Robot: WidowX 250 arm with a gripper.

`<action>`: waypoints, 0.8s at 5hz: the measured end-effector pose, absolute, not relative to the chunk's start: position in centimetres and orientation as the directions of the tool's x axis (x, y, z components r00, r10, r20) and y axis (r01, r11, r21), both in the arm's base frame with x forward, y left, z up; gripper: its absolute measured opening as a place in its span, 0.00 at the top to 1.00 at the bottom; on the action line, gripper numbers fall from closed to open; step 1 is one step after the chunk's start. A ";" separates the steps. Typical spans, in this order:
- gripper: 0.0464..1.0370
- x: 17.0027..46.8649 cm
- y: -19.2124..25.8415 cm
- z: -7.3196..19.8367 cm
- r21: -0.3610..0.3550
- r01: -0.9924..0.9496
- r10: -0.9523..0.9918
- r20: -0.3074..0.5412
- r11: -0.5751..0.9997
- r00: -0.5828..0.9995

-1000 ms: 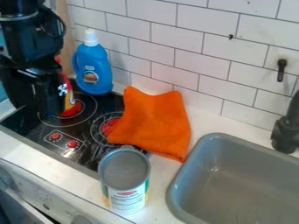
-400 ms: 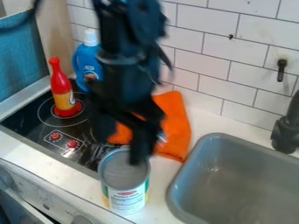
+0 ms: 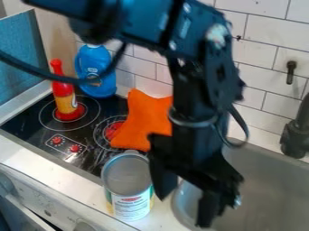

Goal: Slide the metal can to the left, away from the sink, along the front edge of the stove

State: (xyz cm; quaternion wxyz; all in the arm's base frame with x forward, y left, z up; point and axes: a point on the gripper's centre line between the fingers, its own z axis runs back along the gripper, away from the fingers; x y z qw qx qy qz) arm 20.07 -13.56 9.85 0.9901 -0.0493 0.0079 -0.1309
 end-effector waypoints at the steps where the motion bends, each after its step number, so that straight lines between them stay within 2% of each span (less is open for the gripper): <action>1: 0.04 20.6 -14.6 7.9 -0.067 0.223 -0.225 -0.021 0.973 0.974; 2: 0.04 21.2 -14.9 7.3 -0.075 0.210 -0.211 0.006 0.975 0.978; 4: 0.04 21.8 -10.5 6.9 -0.066 0.091 -0.091 0.001 0.994 0.996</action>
